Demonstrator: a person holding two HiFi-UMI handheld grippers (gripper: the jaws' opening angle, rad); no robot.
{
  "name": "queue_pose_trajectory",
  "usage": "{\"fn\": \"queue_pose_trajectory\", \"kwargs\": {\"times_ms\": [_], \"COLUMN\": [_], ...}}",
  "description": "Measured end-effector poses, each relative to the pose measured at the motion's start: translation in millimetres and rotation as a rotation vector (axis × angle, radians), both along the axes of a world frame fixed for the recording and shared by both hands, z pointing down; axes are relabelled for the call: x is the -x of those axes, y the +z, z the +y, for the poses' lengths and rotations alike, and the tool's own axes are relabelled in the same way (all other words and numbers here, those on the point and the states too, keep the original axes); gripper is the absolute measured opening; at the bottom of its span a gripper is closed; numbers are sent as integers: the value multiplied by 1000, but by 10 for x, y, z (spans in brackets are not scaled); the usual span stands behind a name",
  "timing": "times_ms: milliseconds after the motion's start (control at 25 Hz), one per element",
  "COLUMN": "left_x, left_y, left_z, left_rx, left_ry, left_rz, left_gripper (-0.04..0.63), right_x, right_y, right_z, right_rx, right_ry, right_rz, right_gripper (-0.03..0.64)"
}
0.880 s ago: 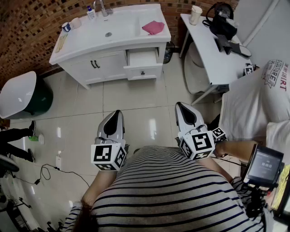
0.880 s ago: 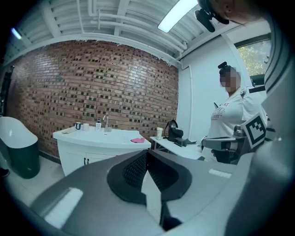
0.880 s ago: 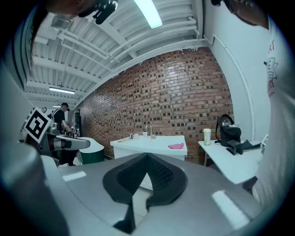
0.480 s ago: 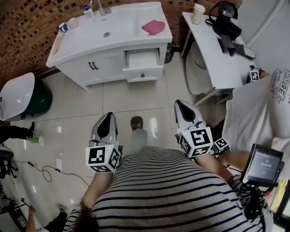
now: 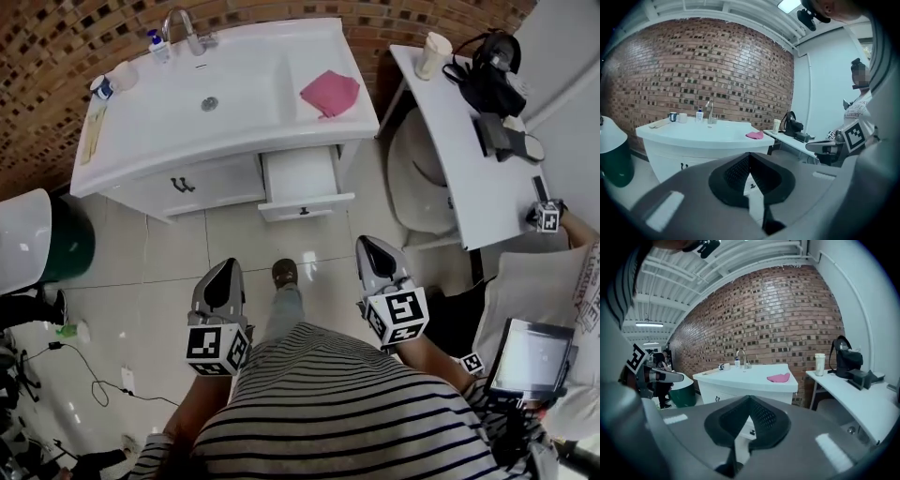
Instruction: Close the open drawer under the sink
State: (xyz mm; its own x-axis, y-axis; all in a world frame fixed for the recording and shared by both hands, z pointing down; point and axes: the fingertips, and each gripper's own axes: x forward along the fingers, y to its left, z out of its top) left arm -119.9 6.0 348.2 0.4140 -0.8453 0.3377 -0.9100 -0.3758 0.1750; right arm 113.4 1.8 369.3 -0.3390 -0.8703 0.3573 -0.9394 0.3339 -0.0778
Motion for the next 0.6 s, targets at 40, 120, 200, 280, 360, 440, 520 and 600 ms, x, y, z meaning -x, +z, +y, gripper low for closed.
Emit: {"fn": "queue_pose_trajectory", "kwargs": {"times_ms": [40, 120, 200, 280, 360, 440, 520, 600], "left_x": [13, 28, 42, 53, 54, 35, 31, 31], "left_y": [60, 156, 241, 341, 461, 590, 705, 793], "left_z": [-197, -568, -912, -1227, -1470, -1634, -1772, -1862], "left_rx": [13, 37, 49, 53, 56, 64, 65, 67], "left_ry": [23, 73, 114, 137, 139, 130, 112, 83], "left_rz": [-1, 2, 3, 1, 0, 7, 15, 37], "left_gripper": [14, 14, 14, 14, 14, 14, 14, 15], "right_x": [28, 56, 62, 66, 86, 100, 98, 91], "right_y": [100, 282, 448, 640, 904, 1228, 1594, 1926], "right_z": [-180, -507, -789, -1030, -1173, -1224, -1233, -1229], "right_rx": [15, 38, 50, 54, 70, 111, 184, 257], "right_ry": [9, 34, 59, 74, 67, 56, 65, 91], "right_rz": [2, 15, 49, 103, 152, 184, 190, 159], "right_gripper": [0, 0, 0, 0, 0, 0, 0, 0]}}
